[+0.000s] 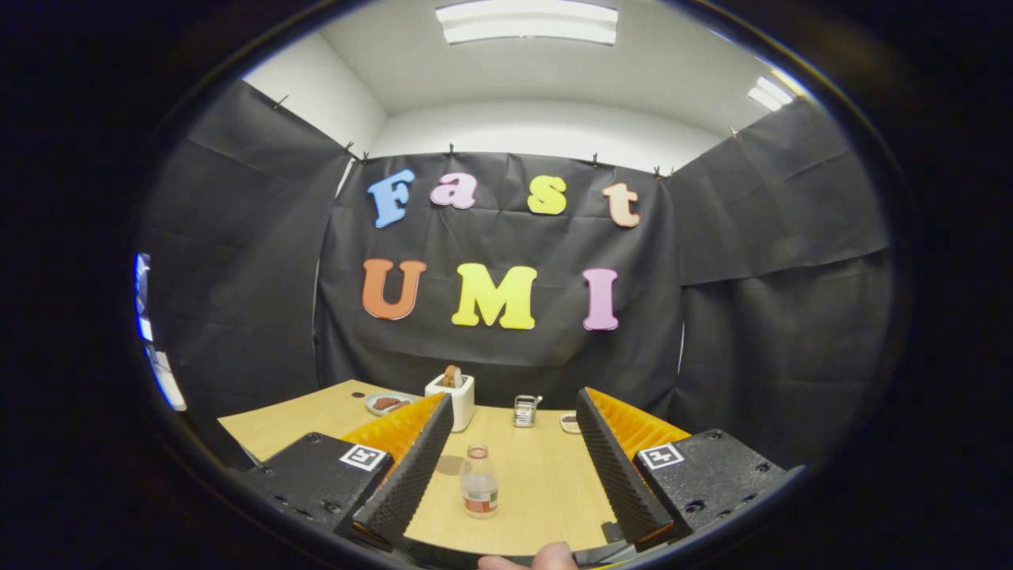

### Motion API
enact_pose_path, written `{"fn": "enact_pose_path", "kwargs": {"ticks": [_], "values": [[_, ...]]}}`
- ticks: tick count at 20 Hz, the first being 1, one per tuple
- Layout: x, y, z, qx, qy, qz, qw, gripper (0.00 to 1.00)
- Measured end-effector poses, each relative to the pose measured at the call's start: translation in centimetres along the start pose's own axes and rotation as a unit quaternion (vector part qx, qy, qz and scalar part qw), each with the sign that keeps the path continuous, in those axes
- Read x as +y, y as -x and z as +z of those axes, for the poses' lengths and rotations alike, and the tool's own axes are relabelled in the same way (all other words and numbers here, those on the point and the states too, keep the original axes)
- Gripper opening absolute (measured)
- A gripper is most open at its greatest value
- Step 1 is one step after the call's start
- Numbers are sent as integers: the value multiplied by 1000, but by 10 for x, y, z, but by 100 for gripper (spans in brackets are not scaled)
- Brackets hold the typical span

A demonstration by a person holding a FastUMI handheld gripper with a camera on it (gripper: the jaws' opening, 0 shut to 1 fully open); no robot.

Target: Take the bottle from table, then pour the juice into the cup, finally place the bottle on the coaster

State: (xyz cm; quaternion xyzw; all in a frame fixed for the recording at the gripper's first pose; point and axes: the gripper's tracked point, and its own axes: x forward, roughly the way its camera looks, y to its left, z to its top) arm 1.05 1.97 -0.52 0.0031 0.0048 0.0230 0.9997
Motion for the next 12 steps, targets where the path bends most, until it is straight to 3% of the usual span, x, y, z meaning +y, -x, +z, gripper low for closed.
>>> {"fn": "enact_pose_path", "kwargs": {"ticks": [12], "values": [[6,-17,-90,85,9,32,996,100]]}}
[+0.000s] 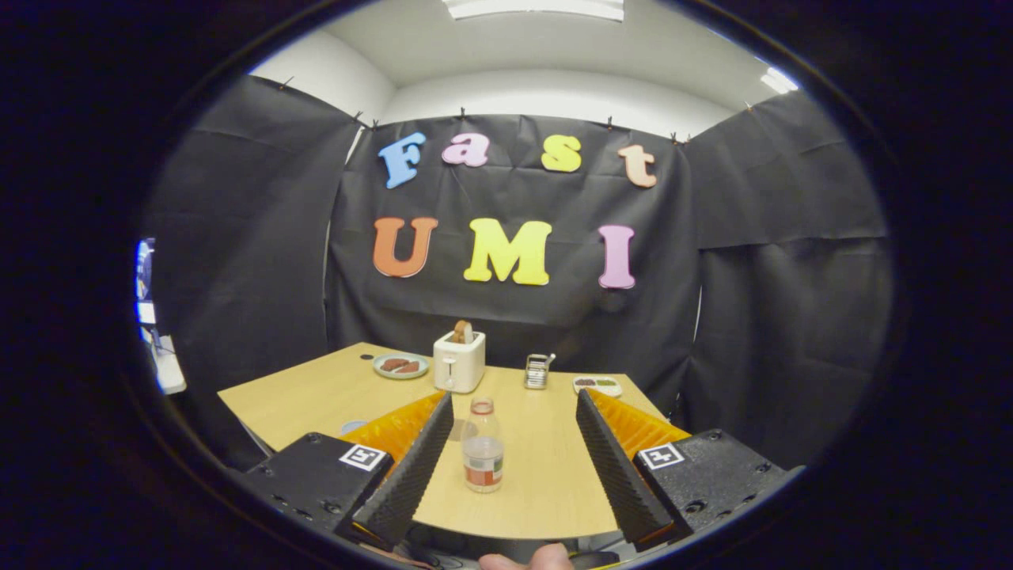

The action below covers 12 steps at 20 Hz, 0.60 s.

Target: Take the bottle from table, then pour the juice into the cup, finally place the bottle on the coaster

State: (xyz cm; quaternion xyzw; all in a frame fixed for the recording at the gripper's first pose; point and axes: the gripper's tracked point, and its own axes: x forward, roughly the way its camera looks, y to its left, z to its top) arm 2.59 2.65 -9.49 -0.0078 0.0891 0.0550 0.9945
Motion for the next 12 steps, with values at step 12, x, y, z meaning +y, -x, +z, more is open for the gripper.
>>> {"fn": "enact_pose_path", "kwargs": {"ticks": [12], "values": [[12,-62,-129,115,22,34,993,100]]}}
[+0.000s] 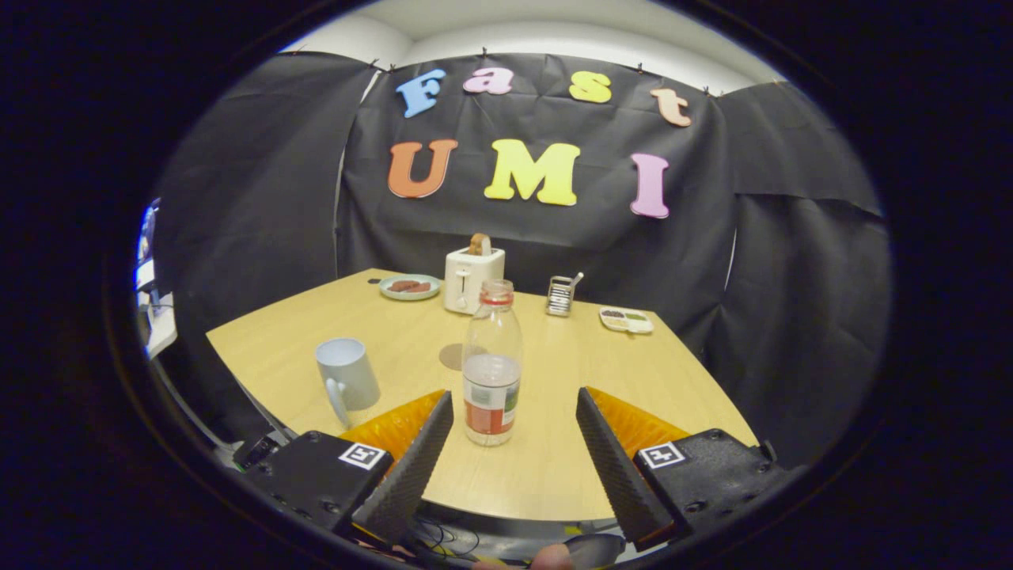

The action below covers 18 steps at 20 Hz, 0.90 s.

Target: Take the bottle from table, then pour the juice into the cup, finally place the bottle on the coaster

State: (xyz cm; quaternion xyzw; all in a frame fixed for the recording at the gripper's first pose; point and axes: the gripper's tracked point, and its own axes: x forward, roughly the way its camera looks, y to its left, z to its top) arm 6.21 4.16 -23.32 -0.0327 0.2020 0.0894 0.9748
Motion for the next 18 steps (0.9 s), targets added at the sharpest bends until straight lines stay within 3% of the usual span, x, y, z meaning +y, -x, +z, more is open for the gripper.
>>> {"fn": "enact_pose_path", "kwargs": {"ticks": [8,18], "values": [[19,-65,-35,29,-30,22,999,100],[26,-117,-34,18,-71,21,997,100]]}}
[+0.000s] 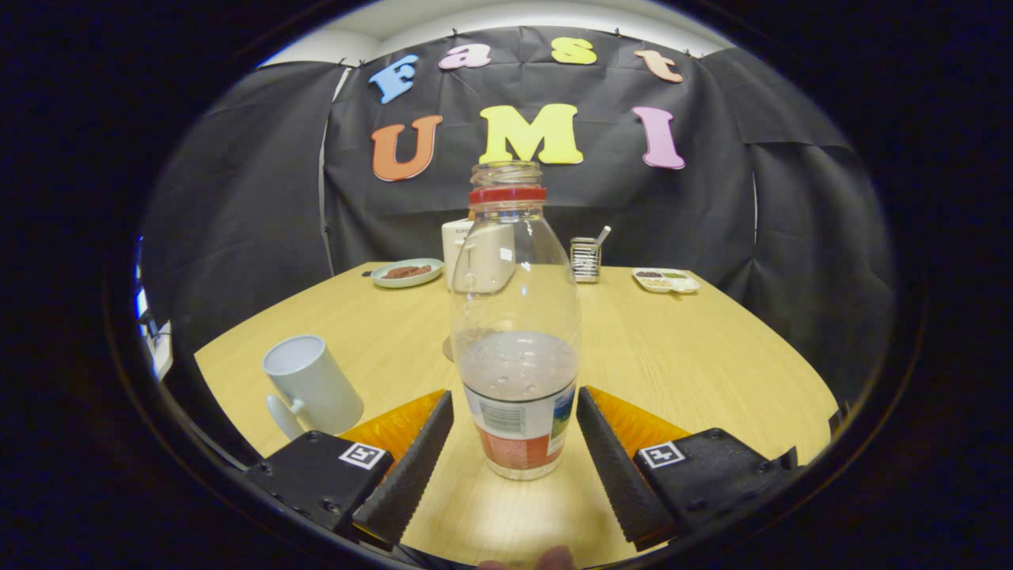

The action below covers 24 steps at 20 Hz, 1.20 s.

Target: Take the bottle from table, then pour the juice into the cup, finally place the bottle on the coaster

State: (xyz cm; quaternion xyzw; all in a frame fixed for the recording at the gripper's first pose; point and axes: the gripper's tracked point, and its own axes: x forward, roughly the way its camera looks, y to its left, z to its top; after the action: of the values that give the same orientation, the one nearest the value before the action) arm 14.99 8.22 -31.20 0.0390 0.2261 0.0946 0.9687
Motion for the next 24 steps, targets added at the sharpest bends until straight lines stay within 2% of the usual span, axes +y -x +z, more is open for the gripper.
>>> {"fn": "enact_pose_path", "kwargs": {"ticks": [5,10,13,18,24], "values": [[0,-9,5,-14,-4,-16,1000,99],[-1,-8,8,-19,-9,-26,999,83],[4,-4,12,-15,-1,-23,1000,80],[12,13,43,-40,81,-38,995,76],[14,22,81,-66,221,-82,969,75]]}}
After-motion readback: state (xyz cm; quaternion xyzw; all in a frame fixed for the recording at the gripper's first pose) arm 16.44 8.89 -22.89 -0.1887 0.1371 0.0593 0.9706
